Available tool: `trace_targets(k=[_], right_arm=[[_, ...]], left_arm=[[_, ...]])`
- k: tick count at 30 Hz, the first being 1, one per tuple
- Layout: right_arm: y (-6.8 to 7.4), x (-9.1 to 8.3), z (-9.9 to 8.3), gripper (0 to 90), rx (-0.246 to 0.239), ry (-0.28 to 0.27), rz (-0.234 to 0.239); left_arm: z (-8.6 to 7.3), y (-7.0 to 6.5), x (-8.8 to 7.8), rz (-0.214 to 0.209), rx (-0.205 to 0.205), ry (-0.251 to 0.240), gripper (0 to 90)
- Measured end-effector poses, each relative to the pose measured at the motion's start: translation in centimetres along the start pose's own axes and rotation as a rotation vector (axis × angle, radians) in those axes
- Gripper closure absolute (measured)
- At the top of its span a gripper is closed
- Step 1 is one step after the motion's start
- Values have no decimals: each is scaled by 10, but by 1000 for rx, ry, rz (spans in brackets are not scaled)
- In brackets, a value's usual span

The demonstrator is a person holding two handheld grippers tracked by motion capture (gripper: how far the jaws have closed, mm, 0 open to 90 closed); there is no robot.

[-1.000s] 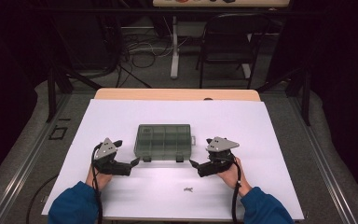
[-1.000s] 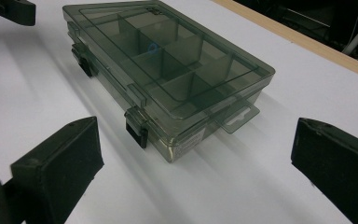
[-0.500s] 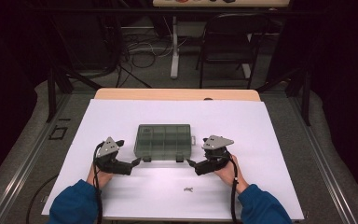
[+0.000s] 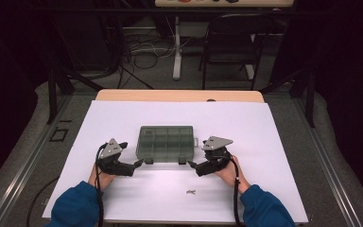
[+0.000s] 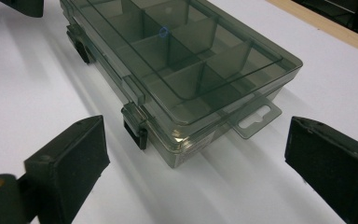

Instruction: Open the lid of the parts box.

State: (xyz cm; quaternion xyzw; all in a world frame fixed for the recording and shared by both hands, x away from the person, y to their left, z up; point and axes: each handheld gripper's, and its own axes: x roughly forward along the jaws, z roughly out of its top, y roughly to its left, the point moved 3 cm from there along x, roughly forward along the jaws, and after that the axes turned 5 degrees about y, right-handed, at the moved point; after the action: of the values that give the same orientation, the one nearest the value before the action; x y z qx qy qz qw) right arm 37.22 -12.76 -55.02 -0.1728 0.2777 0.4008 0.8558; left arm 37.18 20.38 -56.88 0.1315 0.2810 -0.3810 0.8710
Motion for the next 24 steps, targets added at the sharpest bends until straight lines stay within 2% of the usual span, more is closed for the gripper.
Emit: trace_targets(k=[1,3,5,9,14,24], right_arm=[[0,1,0,76,-7,13,0],[-1,5,-1,114,-7,0,6],[-1,6,-2,146,-17,29,10],[0,9,-2,227,-32,40,12],[1,10,-1,317,-41,25,13],[0,14,-2,403,-59,50,35]], left_arm=[[0,0,1,-4,7,4,76],[-1,0,2,-12,8,6,97],[-1,1,3,-18,16,9,133],[-1,0,5,-30,23,13,175],[-1,0,5,-34,28,14,234],[-1,-2,9,-59,55,20,292]])
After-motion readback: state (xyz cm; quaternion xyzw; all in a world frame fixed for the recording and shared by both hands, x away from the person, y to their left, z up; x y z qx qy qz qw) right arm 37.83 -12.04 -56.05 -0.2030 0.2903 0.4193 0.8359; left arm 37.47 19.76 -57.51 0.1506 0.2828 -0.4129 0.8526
